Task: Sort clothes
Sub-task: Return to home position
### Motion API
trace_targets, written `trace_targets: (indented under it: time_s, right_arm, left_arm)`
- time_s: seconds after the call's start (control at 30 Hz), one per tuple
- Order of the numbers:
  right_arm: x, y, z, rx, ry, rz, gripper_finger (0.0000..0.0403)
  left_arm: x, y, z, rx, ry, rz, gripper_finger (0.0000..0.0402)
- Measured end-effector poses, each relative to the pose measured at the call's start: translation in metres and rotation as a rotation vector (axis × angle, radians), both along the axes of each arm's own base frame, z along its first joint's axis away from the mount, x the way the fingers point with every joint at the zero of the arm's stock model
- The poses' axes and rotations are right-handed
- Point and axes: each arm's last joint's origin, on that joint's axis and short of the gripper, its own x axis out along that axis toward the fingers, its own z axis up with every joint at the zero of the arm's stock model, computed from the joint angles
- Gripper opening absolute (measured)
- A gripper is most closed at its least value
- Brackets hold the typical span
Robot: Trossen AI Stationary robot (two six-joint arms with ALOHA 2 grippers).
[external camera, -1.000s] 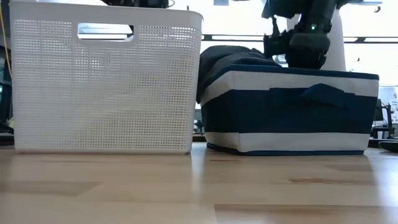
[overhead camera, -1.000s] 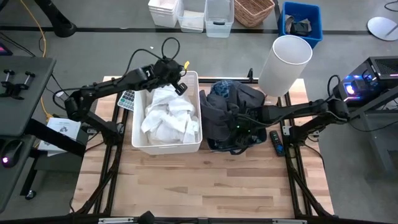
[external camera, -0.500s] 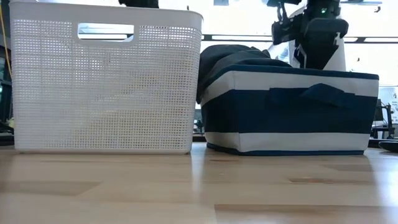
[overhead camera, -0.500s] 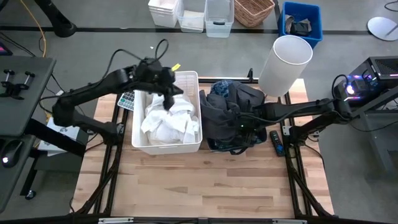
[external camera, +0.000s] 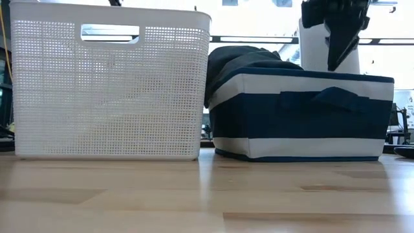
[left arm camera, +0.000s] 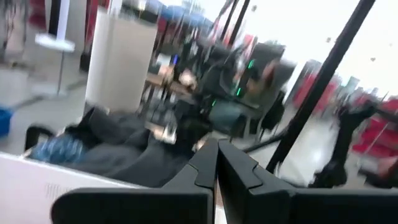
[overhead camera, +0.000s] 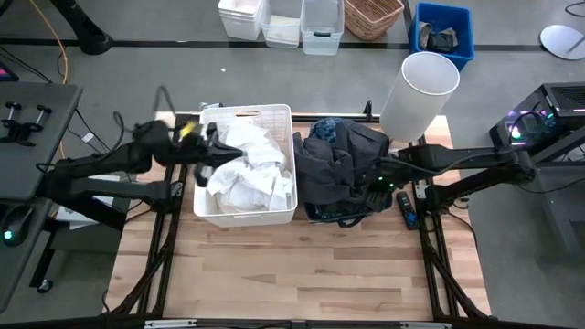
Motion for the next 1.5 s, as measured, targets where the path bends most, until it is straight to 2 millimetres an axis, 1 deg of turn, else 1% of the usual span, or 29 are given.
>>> trace_targets:
  time_s: [0.1,0.17,0.23,0.33,0.37,0.43,0.6,0.67,0.77,0.83,0.93,1.03,1.1,1.17,1.27,1.33,1.4,1.5]
  right_arm:
    - [-0.005,0.001,0.013,0.068,-0.079,-0.044,0.0146]
    - [-0.005,0.002,0.026,0.076,-0.164,-0.065,0.0129]
    - [-0.005,0.003,0.04,0.052,-0.251,-0.093,0.0094]
    - [-0.006,0.002,0.064,0.013,-0.356,-0.128,0.0022]
    - [-0.007,0.001,0.072,0.004,-0.383,-0.135,0.0012]
    - [-0.009,0.0,0.087,-0.013,-0.437,-0.154,0.0014]
    - [-0.015,-0.002,0.113,-0.058,-0.528,-0.189,0.0004]
    - [-0.017,-0.003,0.12,-0.065,-0.552,-0.197,0.0005]
    - [-0.019,-0.003,0.125,-0.064,-0.57,-0.193,0.0002]
    - [-0.019,-0.001,0.125,-0.049,-0.577,-0.177,0.0002]
    - [-0.017,0.007,0.117,-0.014,-0.567,-0.133,0.0001]
    - [-0.015,0.017,0.102,0.023,-0.536,-0.095,0.0001]
    - [-0.02,0.023,0.091,0.055,-0.525,-0.092,0.0001]
    - [-0.03,0.029,0.081,0.094,-0.546,-0.095,0.0]
    - [-0.052,0.032,0.069,0.111,-0.632,-0.126,0.0]
    - [-0.069,0.03,0.063,0.105,-0.719,-0.14,0.0]
    - [-0.083,0.026,0.052,0.098,-0.806,-0.138,0.0]
    - [-0.095,0.02,0.029,0.064,-0.955,-0.082,0.0]
  left_arm:
    - [-0.013,-0.005,-0.014,0.003,-0.116,-0.011,0.0]
    - [-0.018,-0.007,-0.025,0.008,-0.2,-0.018,0.0]
    - [-0.023,-0.008,-0.038,0.01,-0.289,-0.021,0.0]
    - [-0.031,-0.01,-0.059,-0.022,-0.44,-0.039,0.0]
    - [-0.033,-0.011,-0.066,-0.028,-0.487,-0.051,0.0]
    - [-0.04,-0.014,-0.081,-0.025,-0.58,-0.063,0.0]
    - [-0.056,-0.015,-0.117,-0.044,-0.699,-0.005,0.0]
    - [-0.063,-0.016,-0.127,-0.044,-0.742,0.004,0.0]
    - [-0.065,-0.017,-0.126,-0.033,-0.733,-0.023,0.0]
    - [-0.062,-0.017,-0.13,-0.034,-0.681,-0.043,0.0]
    - [-0.059,-0.017,-0.135,-0.048,-0.615,-0.048,0.0]
    - [-0.058,-0.017,-0.136,-0.049,-0.601,-0.047,0.0]
    - [-0.058,-0.017,-0.136,-0.049,-0.602,-0.047,0.0]
    - [-0.058,-0.017,-0.136,-0.049,-0.602,-0.047,0.0]
    - [-0.058,-0.017,-0.137,-0.05,-0.595,-0.047,0.0]
    - [-0.058,-0.017,-0.137,-0.05,-0.591,-0.047,0.0]
    - [-0.058,-0.017,-0.137,-0.05,-0.591,-0.047,0.0]
    - [-0.058,-0.017,-0.137,-0.05,-0.589,-0.048,0.0]
